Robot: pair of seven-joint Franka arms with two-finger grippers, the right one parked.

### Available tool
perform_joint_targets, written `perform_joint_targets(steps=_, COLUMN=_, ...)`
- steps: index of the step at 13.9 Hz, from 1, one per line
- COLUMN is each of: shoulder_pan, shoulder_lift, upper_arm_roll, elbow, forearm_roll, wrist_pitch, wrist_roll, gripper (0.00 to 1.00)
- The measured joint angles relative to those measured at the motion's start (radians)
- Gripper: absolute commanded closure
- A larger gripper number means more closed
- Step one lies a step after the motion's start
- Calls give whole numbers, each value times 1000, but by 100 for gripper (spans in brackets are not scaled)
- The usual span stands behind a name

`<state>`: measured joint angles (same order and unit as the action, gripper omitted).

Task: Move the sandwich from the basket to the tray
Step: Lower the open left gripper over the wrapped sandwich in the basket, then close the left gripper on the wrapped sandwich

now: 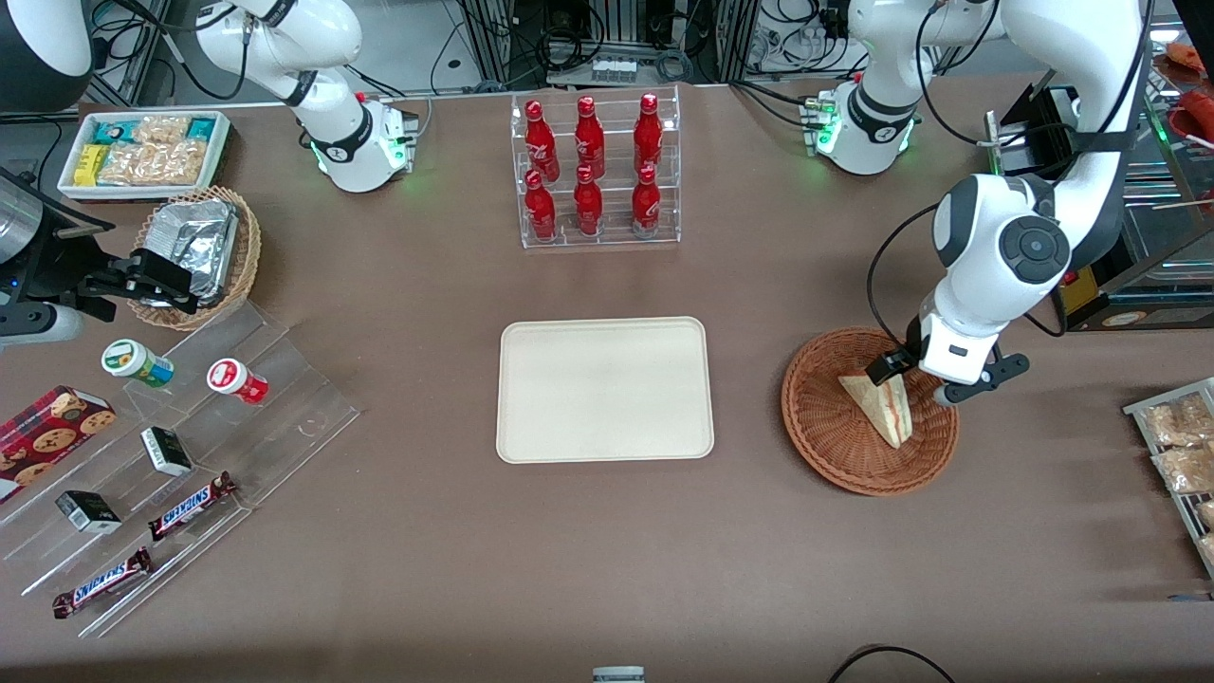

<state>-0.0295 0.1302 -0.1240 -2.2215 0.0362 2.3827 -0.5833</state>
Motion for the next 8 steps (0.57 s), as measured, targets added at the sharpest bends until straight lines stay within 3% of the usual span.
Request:
perform_joint_targets(steps=6, shoulder_pan=1, shoulder_lift=42, upper_arm_roll=1, elbow=-62, forearm_roll=0, wrist_pitch=141, wrist_roll=-4, gripper=5)
perform_joint_targets(steps=7, shoulder_pan=2, shoulder_lift=56, upper_arm_roll=1, elbow=-67, forearm_roll=0, wrist_pitch=167, wrist_roll=-4, gripper=12)
perform_joint_targets(steps=8, shoulder_pan=3, shoulder_lift=69, upper_arm_roll=1, elbow=-71, forearm_roll=0, wrist_pitch=191, wrist_roll=-5, gripper=32)
